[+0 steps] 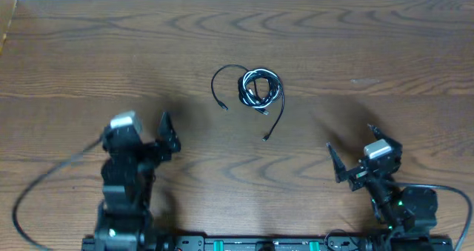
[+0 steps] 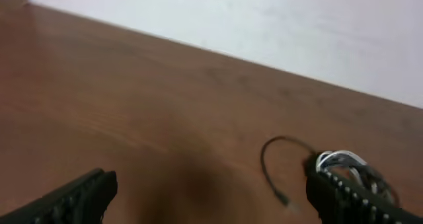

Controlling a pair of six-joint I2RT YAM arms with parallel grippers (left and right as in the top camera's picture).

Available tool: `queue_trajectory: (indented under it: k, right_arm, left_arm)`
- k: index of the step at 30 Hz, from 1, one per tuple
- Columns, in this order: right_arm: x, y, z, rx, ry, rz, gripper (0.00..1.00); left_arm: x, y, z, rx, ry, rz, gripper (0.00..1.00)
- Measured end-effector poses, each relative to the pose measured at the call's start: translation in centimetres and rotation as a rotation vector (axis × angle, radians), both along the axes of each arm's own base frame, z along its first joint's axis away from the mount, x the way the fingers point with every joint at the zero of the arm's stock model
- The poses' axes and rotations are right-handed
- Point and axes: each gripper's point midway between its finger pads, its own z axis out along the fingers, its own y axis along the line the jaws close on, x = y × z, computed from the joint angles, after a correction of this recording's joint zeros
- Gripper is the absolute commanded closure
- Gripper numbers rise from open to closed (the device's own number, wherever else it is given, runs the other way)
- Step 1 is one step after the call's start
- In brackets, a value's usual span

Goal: Untangle cables
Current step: 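Move the left gripper over the cable bundle and grasp it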

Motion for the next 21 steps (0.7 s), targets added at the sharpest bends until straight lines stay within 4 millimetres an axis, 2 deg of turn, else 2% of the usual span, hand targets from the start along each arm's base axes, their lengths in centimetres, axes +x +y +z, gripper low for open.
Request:
queue_trajectory:
  k: [2, 6, 15, 21]
  right_arm:
    - [0.2, 0.0, 1.9, 0.004, 0.029, 0.001, 0.01]
    - [0.9, 0.1, 4.3, 0.018, 0.146, -0.003, 0.01]
    - [2.7, 0.5, 6.7, 0.028, 0.447, -0.001, 0.01]
    - [4.4, 0.9, 8.1, 0.031, 0.578, 0.014, 0.01]
  left_arm:
    - [1.4, -0.6, 1.4, 0.009, 0.085, -0.031, 0.03]
    - [2.8, -1.0, 2.4, 0.022, 0.259, -0.054, 0.03]
    - [5.9, -2.9, 7.2, 0.038, 0.450, -0.109, 0.03]
    - [7.6, -4.5, 8.4, 0.037, 0.553, -0.159, 0.03]
